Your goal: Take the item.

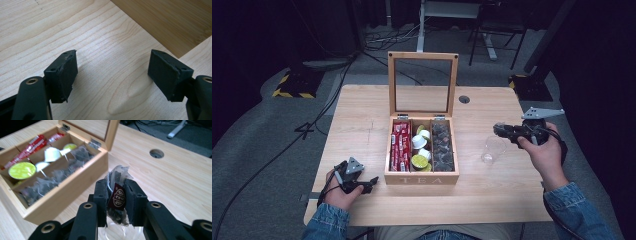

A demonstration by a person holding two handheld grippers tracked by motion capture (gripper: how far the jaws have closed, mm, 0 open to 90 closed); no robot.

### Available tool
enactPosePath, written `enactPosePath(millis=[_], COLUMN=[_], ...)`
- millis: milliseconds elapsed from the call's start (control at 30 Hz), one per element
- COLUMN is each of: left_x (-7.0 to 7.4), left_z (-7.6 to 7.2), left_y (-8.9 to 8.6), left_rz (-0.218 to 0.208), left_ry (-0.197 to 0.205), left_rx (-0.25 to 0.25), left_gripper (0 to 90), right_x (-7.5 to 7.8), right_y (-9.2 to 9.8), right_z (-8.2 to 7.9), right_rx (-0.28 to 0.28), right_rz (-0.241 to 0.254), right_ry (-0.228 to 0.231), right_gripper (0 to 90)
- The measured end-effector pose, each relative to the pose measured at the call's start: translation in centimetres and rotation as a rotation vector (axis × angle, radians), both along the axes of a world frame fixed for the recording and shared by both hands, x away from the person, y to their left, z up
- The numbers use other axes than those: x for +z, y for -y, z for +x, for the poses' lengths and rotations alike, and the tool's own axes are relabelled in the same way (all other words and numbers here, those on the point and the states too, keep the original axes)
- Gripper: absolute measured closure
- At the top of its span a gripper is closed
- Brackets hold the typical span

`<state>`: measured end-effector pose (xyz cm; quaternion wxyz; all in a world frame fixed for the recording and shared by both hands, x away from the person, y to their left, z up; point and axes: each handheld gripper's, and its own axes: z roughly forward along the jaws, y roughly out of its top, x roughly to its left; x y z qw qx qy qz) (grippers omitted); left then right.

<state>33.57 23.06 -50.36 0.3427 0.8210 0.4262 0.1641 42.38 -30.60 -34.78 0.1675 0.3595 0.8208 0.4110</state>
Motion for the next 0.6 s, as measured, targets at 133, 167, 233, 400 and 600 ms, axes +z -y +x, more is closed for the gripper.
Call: enactPosePath(millis=[133,167,233,400,600], left_x=[0.0,0.0,0.0,0.0,0.0], left_z=[0.0,0.0,0.0,0.0,0.0], left_y=[0.0,0.0,0.0,0.0,0.0], left_rz=[-0.001,0.001,-0.001,0.003,0.004], left_ry=[0.0,0.0,0.0,-0.001,-0.001], left_rx=[0.001,0.0,0.001,0.0,-0.001], left_gripper=[24.2,24.2,24.2,24.2,24.2], right_x=[-0.5,-0.6,-0.9,-2.0,-2.9], right_y=[0.5,0.6,0.8,0.9,0.6], right_z=[0.1,0.2,0.3,0.6,0.7], right_rx=[-0.018,-0.02,-0.02,-0.011,0.0], right_rz=[-0.03,-0.035,-0.05,-0.082,-0.101], right_ry=[-0.021,-0.028,-0.042,-0.096,-0.124], right_gripper=[73.1,73.1,73.1,73.1,73.1])
